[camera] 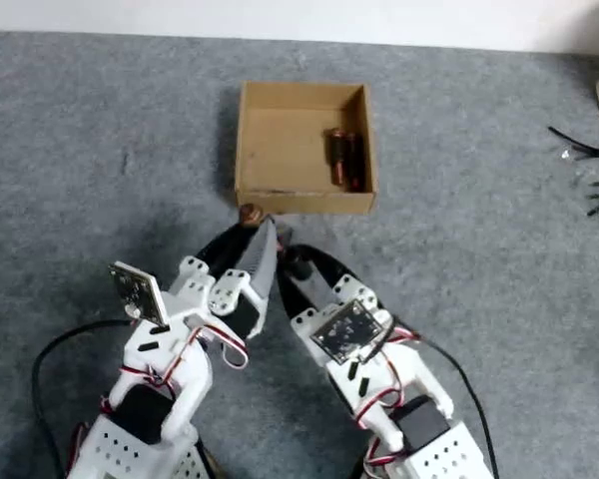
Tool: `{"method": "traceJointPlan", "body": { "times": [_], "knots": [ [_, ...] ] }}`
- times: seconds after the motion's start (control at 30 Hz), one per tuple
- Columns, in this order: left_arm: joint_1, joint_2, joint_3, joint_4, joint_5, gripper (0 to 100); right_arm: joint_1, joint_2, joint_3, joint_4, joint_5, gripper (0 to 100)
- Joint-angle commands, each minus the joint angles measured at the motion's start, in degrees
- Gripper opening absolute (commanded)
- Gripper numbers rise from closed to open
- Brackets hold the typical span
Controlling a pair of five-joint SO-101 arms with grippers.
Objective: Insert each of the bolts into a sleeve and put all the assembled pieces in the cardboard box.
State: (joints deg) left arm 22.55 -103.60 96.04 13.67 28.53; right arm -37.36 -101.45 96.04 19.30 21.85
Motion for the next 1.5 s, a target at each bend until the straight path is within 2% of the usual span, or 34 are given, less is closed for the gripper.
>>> {"method": "traceJointPlan", "body": {
  "times": [0.0,0.1,0.3,0.47,0.77,0.93,1.3,1.37,1.47],
  "knots": [
    [-2.42,-1.19,-0.75,-2.99,0.53,1,-0.57,-2.07,9.01,1.8,0.7,0.4],
    [-3.12,-1.19,-1.36,-7.47,0.62,1,-0.57,-1.8,9.01,2.07,0.79,0.4],
    [0.31,-1.19,-2.24,-7.91,0.7,1,-0.48,-0.48,9.01,1.89,0.97,0.4],
    [5.58,-1.1,-1.27,-4.22,0.53,1,-0.48,0.04,9.01,1.89,0.97,0.4],
    [6.2,-1.1,-2.86,2.46,0.7,1,1.63,-0.31,9.01,1.8,0.88,0.4],
    [10.24,-1.1,-1.19,4.75,0.35,1,1.71,-0.48,9.01,1.8,0.97,0.4],
    [10.24,-1.01,-1.1,6.33,0.26,1,2.24,-0.22,9.01,1.8,0.88,0.4],
    [10.15,-1.01,-1.36,7.56,-0.26,3,2.33,-0.13,9.01,1.8,0.97,0.4],
    [9.01,-0.92,-1.1,8.44,-2.11,16,2.68,-0.13,9.01,1.8,0.97,0.4]
  ]
}}
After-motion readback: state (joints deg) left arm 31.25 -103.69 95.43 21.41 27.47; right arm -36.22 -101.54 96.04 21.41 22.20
